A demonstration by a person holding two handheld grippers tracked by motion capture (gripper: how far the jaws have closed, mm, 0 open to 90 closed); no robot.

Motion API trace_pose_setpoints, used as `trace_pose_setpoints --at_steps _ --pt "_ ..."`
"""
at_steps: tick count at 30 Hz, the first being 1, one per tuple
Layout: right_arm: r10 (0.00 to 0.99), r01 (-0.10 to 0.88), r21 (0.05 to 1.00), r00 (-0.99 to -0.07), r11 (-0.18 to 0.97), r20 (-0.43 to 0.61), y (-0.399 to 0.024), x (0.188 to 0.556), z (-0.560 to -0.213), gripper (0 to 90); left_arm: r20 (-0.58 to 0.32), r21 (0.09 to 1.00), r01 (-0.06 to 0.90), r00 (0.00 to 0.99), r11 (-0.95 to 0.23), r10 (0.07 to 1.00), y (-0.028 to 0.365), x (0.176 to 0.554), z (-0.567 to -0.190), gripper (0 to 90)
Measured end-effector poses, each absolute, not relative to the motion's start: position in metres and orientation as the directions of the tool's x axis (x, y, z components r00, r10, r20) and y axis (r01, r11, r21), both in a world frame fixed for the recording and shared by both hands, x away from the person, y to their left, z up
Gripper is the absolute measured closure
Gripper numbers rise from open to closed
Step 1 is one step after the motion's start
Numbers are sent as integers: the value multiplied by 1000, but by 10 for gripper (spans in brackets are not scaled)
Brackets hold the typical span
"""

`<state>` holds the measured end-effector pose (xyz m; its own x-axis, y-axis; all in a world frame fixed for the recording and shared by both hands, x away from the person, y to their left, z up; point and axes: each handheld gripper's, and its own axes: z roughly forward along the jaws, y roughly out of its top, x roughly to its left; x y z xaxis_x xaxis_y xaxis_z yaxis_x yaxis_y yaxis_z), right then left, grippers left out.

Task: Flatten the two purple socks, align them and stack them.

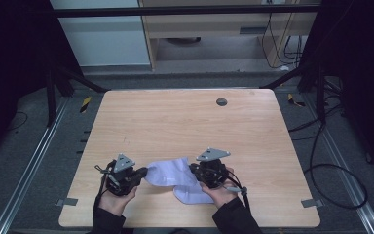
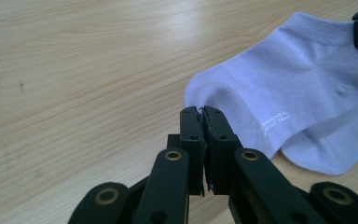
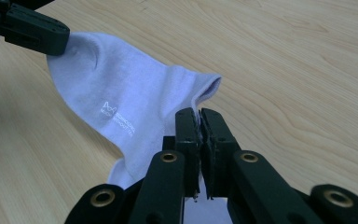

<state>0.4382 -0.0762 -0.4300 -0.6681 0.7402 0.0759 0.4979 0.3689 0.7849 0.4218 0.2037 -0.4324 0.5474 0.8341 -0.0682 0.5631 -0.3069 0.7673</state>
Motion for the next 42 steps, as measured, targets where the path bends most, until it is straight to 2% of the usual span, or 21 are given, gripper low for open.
trace_pose_setpoints --at_steps 10,22,42 --pt "775 520 787 -626 332 87 -127 419 -422 867 -69 757 542 623 -366 779 165 416 -427 864" --pt "794 543 781 -600 309 103 -157 398 -428 866 -69 727 536 679 -430 731 133 411 -435 865" --pt "809 608 724 -575 326 119 -170 402 -459 865 -75 659 578 688 -482 722 121 419 -468 865"
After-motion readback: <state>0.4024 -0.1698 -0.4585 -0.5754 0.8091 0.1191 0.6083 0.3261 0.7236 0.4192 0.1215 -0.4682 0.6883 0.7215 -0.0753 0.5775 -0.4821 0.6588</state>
